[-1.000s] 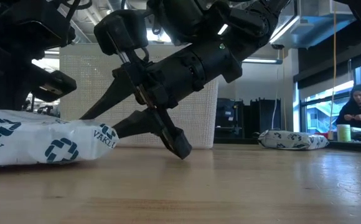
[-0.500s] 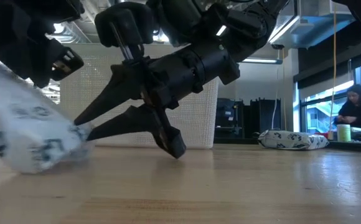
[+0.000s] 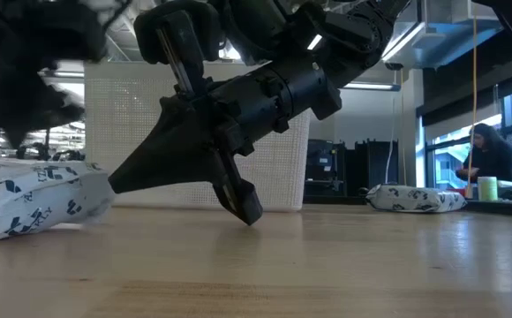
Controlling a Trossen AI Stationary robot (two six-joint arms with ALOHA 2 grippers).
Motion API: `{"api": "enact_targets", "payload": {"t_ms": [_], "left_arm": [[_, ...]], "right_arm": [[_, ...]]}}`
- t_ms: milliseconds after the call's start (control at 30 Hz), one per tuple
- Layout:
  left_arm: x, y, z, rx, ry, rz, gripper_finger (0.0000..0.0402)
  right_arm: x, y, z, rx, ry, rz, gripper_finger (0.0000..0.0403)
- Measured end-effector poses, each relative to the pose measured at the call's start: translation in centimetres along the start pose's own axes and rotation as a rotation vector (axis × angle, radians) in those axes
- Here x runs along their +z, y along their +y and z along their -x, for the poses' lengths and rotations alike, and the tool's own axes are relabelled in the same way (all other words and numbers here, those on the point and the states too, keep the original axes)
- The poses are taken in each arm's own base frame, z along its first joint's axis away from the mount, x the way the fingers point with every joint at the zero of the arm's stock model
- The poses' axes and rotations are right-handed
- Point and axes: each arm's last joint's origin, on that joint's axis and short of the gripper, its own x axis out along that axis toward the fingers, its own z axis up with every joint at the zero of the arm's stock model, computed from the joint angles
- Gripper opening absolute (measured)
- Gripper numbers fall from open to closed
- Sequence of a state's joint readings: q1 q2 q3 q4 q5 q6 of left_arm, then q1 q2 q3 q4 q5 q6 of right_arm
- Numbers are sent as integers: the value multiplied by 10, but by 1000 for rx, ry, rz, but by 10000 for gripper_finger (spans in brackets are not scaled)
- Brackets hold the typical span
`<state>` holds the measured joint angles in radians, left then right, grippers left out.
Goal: Pick & place medical supplies in basket/bin
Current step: Put the bottom mailer bag into the white bin
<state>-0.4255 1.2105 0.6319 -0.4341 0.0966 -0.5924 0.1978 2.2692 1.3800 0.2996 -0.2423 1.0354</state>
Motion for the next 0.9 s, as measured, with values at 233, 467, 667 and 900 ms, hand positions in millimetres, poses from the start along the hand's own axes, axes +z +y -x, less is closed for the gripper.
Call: {"api": "enact_targets", "payload": {"t_ms": [233, 467, 667, 900], "left_arm": [[-12, 3, 13, -63, 162, 312, 170], [-20, 9, 47, -99, 132, 480, 188], [-47, 16, 70, -7, 288, 859, 196], [-67, 20, 63, 154, 264, 1090, 196]], "right_arm": [[0, 0, 0, 3, -3, 1, 18], [0, 0, 0, 3, -3, 23, 5], [0, 0, 0, 4, -4, 23, 13], [2, 2, 0, 36, -29, 34, 16]]}}
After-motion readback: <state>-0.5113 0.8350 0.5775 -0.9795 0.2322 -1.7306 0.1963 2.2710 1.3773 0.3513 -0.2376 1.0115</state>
